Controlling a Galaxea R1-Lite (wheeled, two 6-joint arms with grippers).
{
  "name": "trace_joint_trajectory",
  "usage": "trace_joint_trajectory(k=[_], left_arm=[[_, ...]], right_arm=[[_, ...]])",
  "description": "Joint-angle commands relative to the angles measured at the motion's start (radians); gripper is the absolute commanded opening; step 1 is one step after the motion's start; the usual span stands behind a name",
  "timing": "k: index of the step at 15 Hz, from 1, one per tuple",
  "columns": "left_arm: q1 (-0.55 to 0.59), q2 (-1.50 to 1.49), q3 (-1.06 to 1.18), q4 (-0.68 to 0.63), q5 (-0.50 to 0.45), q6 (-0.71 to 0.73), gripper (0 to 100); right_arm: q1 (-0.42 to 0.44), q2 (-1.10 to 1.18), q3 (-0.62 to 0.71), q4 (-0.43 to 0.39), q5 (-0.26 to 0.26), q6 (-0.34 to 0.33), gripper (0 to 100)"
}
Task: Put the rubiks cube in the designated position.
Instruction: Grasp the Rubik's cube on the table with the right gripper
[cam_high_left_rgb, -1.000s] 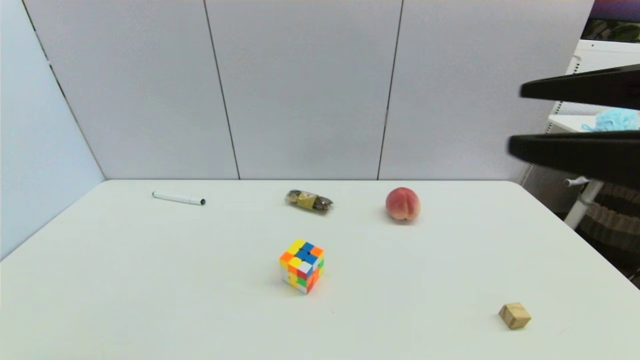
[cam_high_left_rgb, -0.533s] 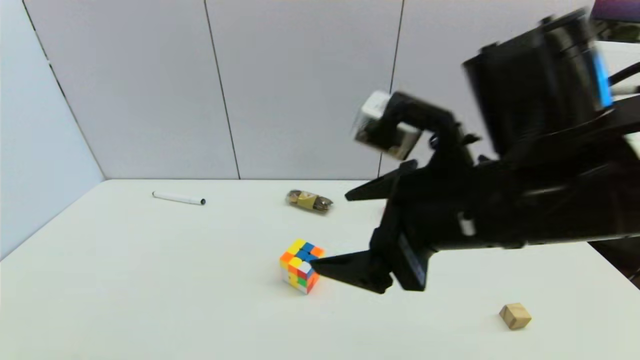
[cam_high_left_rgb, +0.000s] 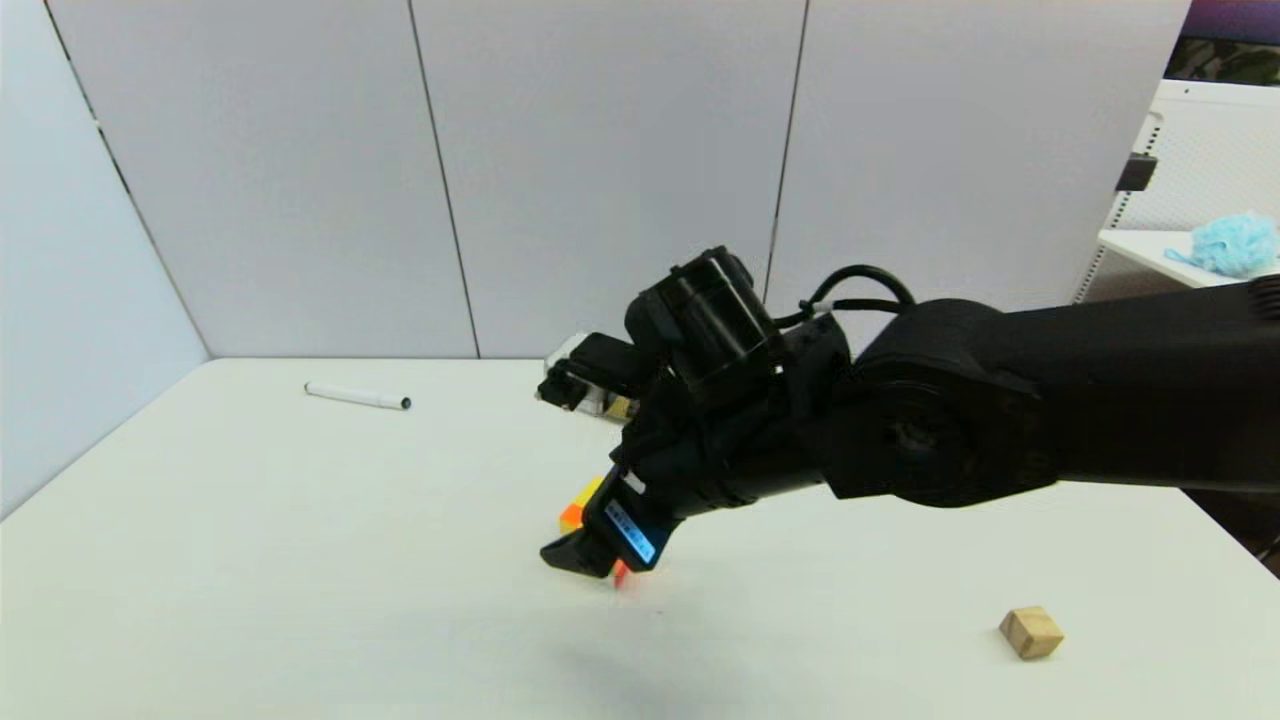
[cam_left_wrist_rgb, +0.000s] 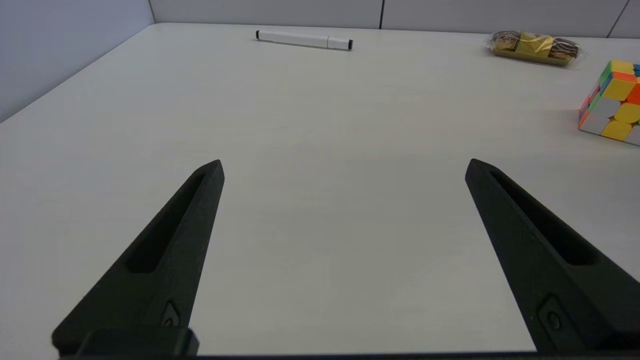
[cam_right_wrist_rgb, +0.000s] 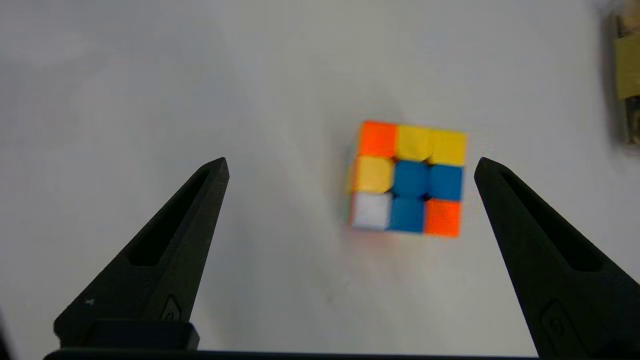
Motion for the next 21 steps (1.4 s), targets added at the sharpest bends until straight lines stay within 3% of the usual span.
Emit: trace_joint_trajectory(k=[1, 13, 21], left_arm=[[0.000, 0.002, 0.000, 0.001, 0.000, 0.000, 100], [0.000, 0.002, 0.000, 0.001, 0.000, 0.000, 100], [0.000, 0.002, 0.000, 0.001, 0.000, 0.000, 100]], right_arm=[[-0.050, 0.122, -0.069, -0.002, -0.015, 0.010, 100], [-0.068, 0.143, -0.061, 0.015, -0.023, 0.020, 100], [-0.050, 0.157, -0.049, 0.017, -0.018, 0.069, 100]])
